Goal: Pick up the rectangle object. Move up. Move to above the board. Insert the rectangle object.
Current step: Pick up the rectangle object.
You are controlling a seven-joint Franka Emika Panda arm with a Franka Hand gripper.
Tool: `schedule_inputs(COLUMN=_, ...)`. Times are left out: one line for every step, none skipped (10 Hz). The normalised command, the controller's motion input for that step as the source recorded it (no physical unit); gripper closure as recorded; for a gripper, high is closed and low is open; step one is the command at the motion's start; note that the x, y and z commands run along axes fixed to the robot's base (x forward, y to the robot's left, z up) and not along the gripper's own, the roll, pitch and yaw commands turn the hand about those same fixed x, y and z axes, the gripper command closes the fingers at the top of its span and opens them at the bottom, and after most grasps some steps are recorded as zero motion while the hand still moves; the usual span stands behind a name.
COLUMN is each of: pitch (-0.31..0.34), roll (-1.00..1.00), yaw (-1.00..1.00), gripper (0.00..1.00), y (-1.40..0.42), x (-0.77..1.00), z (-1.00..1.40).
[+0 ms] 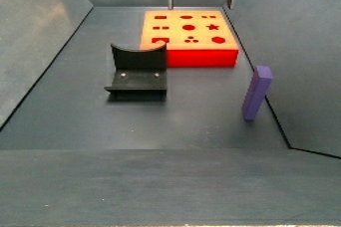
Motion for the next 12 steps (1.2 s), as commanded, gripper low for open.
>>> schedule_inputs(pitch=-0.08, roll=0.0, yaw=-0.01, gripper=0.0, y=0.55, x=-1.0, z=-0.24)
schedule_inputs(pitch=-0.083, roll=0.0, yaw=-0.03, gripper=0.0, y=0.58, x=-1.0, z=-0.25)
schedule_inputs(pitch=-0.107, roll=0.0, yaw=-0.06, gripper=0.0, y=0.53, x=-1.0, z=-0.38)
schedule_inputs(pitch=-0.096, roll=-0.02, yaw=-0.11, gripper=0.0, y=0.45, x=-1.0, z=-0.59)
schedule_inputs(pitch=-0.064, roll=-0.05, yaw=-0.14, gripper=0.0, y=0.41, x=-1.0, z=-0.62)
schedule_inputs(pitch=0.0, roll=-0.17, yaw=-0.17, gripper=0.0, y=0.21, x=-0.72, z=-0.78)
schedule_inputs(pitch=0.013, roll=-0.18, yaw=-0.2, gripper=0.0, y=0.0, x=-0.35, z=-0.82)
schedule_inputs(pitch=0.031, roll=-0.18, yaw=-0.22, gripper=0.0, y=0.0, x=-0.39, z=-0.81)
schedule_inputs(pitch=0.03, roll=-0.2, yaw=-0.18, gripper=0.0, y=0.0, x=-0.17, z=-0.75)
schedule_inputs(pitch=0.077, roll=-0.16, yaw=-0.07, gripper=0.0, y=0.0, x=0.07, z=-0.73)
schedule_inputs(pitch=0.134, roll=-0.18, yaw=-0.06, gripper=0.0, y=0.0, x=0.16, z=-0.64)
schedule_inputs(pitch=0.091, roll=-0.11, yaw=0.0, gripper=0.0, y=0.04, x=0.06, z=-0.45)
